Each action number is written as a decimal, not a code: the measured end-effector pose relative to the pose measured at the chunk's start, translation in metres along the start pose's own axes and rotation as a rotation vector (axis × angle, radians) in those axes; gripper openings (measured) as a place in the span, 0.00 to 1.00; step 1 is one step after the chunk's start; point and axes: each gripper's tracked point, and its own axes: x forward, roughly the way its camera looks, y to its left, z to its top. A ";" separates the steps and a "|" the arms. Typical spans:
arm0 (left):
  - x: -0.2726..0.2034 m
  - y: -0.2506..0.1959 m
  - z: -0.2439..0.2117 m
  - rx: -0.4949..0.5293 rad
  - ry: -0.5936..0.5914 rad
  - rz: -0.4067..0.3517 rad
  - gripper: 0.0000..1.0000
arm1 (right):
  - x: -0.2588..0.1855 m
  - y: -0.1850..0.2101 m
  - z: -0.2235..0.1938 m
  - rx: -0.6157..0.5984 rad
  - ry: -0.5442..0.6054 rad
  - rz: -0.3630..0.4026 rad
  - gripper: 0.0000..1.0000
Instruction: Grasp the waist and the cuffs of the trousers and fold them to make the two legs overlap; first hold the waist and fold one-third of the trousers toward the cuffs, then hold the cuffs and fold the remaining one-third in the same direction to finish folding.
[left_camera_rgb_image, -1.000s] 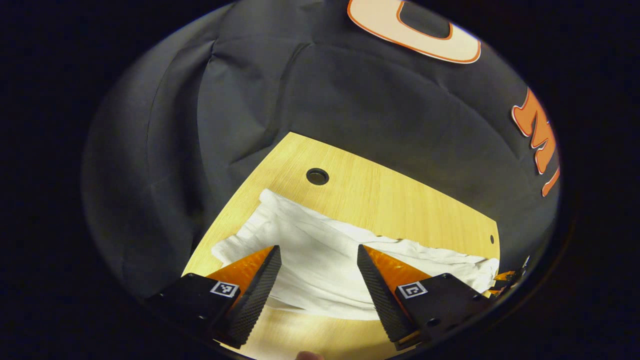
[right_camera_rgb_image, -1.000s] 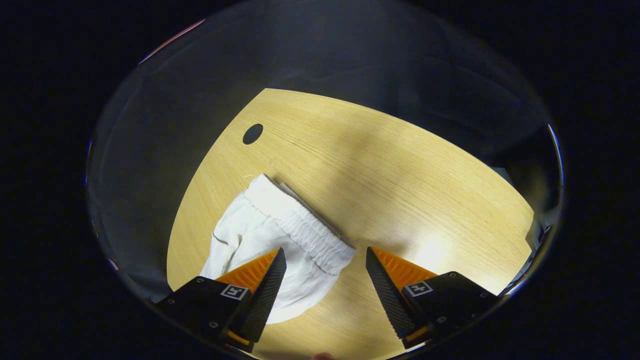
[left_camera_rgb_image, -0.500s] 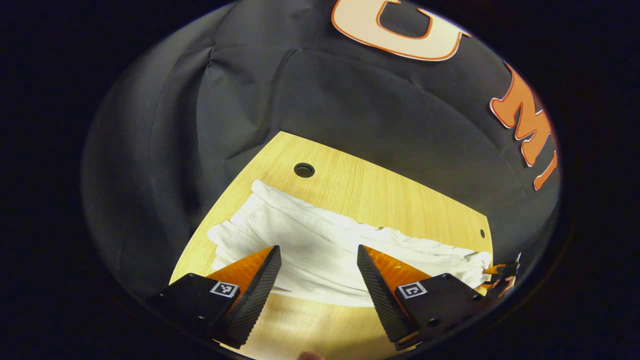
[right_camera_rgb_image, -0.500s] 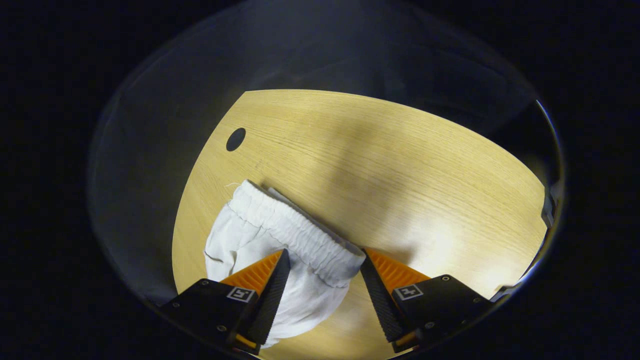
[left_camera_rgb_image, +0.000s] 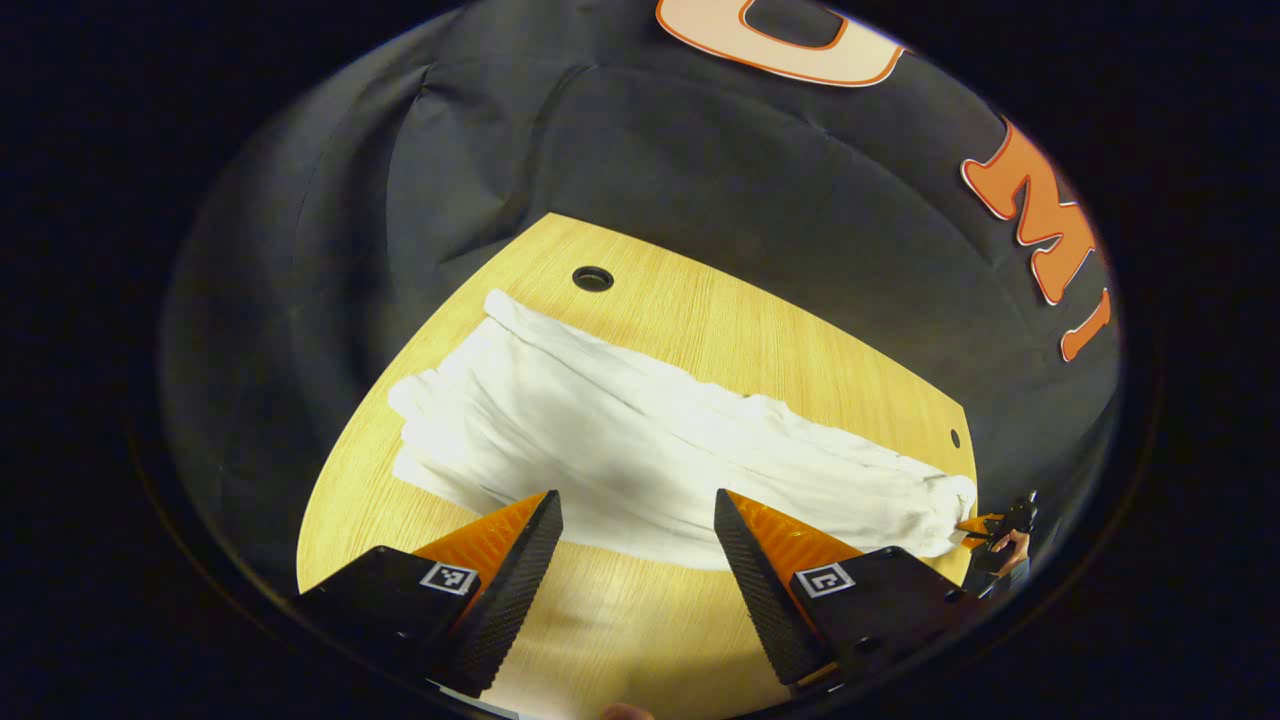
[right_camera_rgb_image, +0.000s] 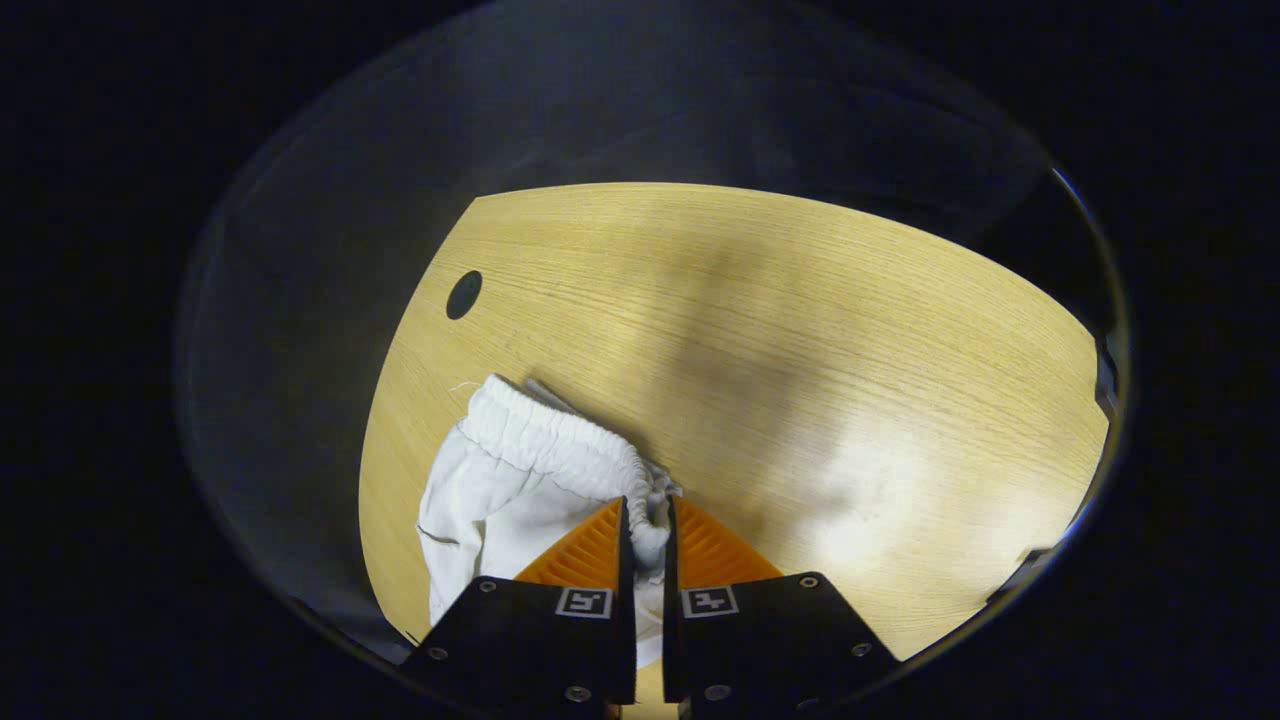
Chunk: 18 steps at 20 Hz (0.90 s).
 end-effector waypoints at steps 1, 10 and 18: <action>-0.001 0.001 -0.005 -0.004 0.004 -0.006 0.99 | -0.010 0.000 0.002 -0.005 -0.024 0.014 0.10; -0.007 0.018 -0.004 0.003 -0.009 -0.012 0.99 | -0.091 0.062 -0.002 -0.123 -0.166 0.169 0.10; -0.015 0.036 -0.032 -0.013 0.029 -0.073 1.00 | -0.153 0.094 0.000 -0.235 -0.253 0.276 0.10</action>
